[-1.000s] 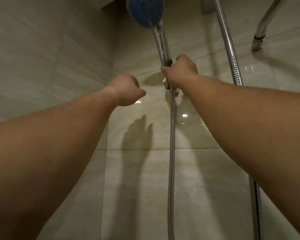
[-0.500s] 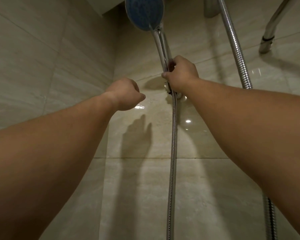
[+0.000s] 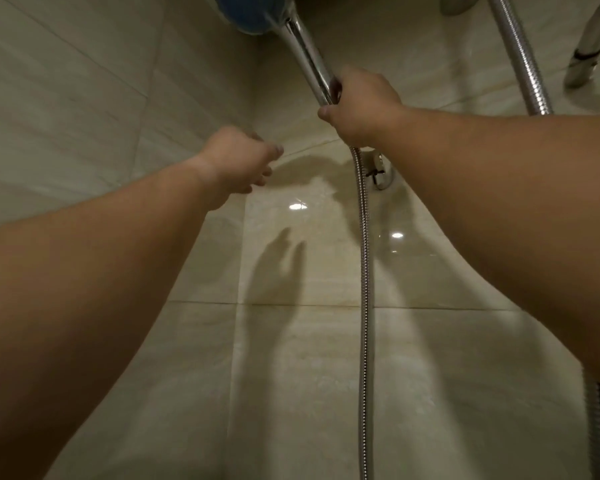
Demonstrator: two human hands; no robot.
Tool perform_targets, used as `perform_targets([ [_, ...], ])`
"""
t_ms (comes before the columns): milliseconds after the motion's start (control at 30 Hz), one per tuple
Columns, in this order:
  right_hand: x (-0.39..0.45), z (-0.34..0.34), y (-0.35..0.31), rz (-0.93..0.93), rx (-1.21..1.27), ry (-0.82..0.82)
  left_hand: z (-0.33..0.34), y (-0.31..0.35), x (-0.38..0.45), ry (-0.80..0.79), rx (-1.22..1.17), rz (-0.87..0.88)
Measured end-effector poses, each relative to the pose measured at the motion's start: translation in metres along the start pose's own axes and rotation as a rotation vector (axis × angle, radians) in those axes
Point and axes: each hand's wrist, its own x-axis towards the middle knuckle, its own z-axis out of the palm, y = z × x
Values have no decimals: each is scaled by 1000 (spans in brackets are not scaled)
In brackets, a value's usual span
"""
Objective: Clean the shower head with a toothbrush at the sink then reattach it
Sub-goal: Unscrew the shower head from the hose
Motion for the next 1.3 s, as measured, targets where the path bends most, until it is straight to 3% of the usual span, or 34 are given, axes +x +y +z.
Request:
perform_targets([
  [200, -63, 22, -21, 64, 13, -124, -8, -21, -43, -25, -226, -91],
  [533, -282, 85, -77, 273, 212, -404, 4, -111, -203, -171, -305, -365],
  [800, -408, 94, -120, 313, 202, -571, 4, -168, -311, -118, -504, -659],
  [933, -442, 95, -129, 313, 250, -630, 3, -176, -341, -64, -483, -757],
  [1300, -498, 109, -79, 635, 737, -819, 38, -184, -375, -33, -474, -845],
])
